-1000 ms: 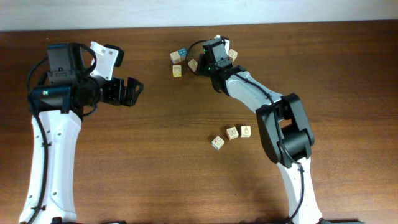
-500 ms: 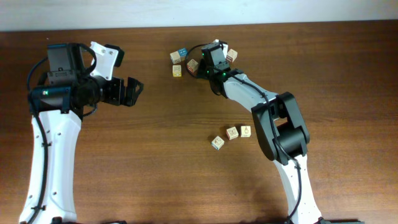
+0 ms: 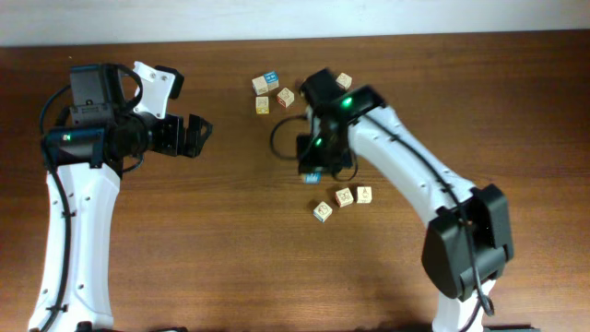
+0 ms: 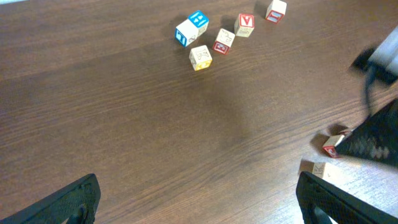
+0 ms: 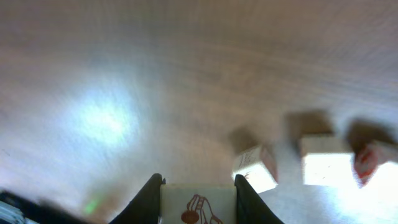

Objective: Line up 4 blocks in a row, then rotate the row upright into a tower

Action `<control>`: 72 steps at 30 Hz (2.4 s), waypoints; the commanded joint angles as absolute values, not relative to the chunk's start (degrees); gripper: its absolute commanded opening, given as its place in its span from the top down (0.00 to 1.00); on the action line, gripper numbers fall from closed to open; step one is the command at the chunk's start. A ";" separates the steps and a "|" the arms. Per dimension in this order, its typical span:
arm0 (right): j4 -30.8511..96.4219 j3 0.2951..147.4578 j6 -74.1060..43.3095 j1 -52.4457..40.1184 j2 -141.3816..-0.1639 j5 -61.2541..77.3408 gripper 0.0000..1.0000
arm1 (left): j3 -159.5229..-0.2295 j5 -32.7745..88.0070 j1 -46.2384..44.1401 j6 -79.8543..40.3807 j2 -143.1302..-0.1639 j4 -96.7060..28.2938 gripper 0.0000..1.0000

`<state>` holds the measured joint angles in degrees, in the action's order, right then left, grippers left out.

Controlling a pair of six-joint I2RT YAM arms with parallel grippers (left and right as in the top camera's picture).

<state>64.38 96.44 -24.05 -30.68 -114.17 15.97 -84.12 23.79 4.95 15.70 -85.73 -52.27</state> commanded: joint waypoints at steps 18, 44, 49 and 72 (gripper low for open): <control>49.12 84.75 -31.97 -34.22 -120.81 10.81 0.69 | -84.84 24.21 5.04 16.80 -85.49 -52.23 0.01; 69.23 114.08 -15.22 -28.80 -115.00 4.47 0.36 | -84.84 24.23 5.04 16.80 -85.52 -52.23 0.01; 70.11 114.08 -15.22 -28.84 -115.00 4.47 0.36 | -84.84 24.23 5.04 16.80 -85.52 -52.23 0.01; 72.31 91.00 -22.02 -31.07 -107.26 8.45 0.41 | -84.84 24.25 5.04 16.80 -85.49 -52.21 0.01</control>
<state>76.69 97.62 -18.17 -30.89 -111.96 9.08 -84.12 23.79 4.95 15.70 -85.73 -52.31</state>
